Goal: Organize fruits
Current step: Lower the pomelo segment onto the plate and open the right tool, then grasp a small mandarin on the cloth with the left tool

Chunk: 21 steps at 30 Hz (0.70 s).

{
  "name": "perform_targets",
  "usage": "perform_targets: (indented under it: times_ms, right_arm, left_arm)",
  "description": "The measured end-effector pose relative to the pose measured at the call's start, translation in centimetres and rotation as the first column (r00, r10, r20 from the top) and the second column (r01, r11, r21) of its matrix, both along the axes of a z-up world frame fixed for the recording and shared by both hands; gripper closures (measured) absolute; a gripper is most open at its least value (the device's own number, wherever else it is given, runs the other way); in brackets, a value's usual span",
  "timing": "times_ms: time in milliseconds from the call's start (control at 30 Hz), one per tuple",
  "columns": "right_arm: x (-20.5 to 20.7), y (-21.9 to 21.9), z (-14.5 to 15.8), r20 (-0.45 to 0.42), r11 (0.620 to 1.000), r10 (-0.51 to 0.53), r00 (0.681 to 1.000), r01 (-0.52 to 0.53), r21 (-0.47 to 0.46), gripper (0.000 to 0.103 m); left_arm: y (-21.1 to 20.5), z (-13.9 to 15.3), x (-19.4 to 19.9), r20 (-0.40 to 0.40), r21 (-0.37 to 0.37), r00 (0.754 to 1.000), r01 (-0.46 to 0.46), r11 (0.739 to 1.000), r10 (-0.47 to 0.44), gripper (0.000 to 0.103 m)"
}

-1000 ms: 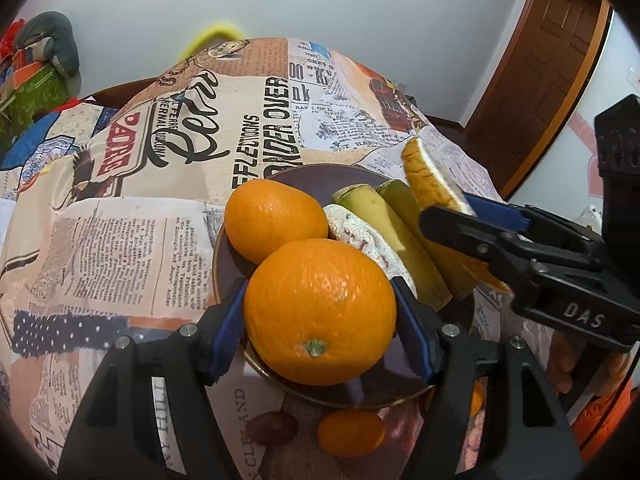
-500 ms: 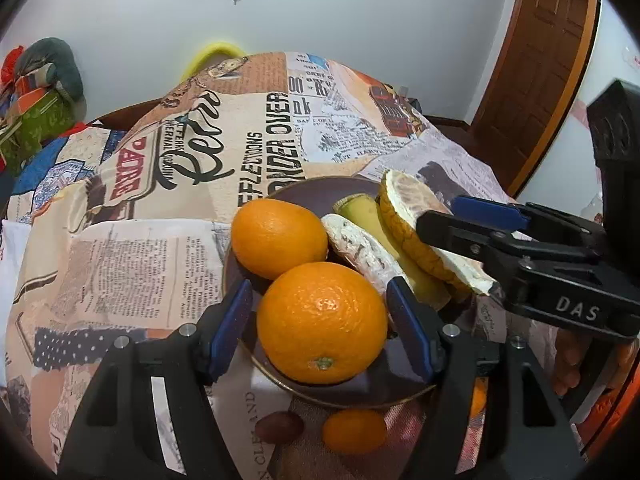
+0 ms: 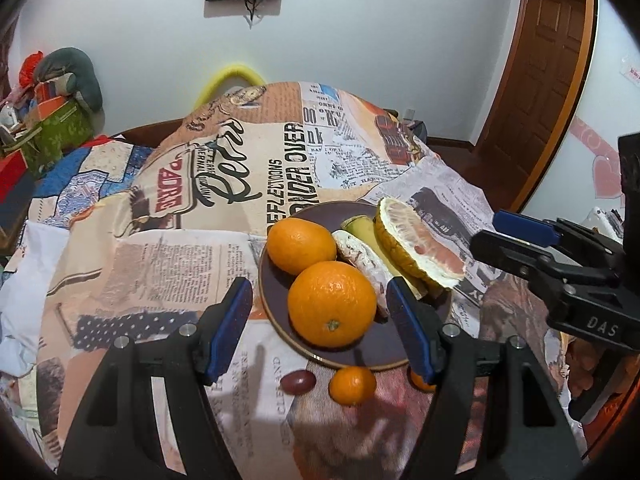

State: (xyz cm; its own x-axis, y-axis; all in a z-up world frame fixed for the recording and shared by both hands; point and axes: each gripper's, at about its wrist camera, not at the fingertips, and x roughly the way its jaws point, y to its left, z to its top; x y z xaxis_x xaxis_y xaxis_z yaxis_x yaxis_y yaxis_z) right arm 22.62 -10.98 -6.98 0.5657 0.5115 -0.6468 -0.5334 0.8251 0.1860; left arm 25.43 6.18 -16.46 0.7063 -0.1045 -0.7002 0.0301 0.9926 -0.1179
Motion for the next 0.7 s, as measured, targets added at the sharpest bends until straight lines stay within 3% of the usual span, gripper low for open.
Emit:
perform_targets:
  times_ms: [400, 533, 700]
  right_arm:
    - [-3.7, -1.0, 0.0, 0.008, 1.0, -0.012, 1.0, 0.012, -0.002, 0.05]
    - [-4.7, -1.2, -1.0, -0.013, 1.0, -0.017, 1.0, 0.017, -0.012, 0.05]
    - [-5.2, -1.2, -3.1, -0.071, 0.999, -0.027, 0.997, 0.025, -0.025, 0.05]
  left_arm:
    - [-0.4, 0.3, -4.8, -0.018, 0.0, 1.0, -0.009, 1.0, 0.009, 0.034]
    - [-0.6, -0.3, -5.7, -0.031, 0.025, 0.999, -0.036, 0.999, 0.037, 0.034]
    - [0.0, -1.4, -6.0, -0.057, -0.014, 0.997, -0.057, 0.998, 0.056, 0.034]
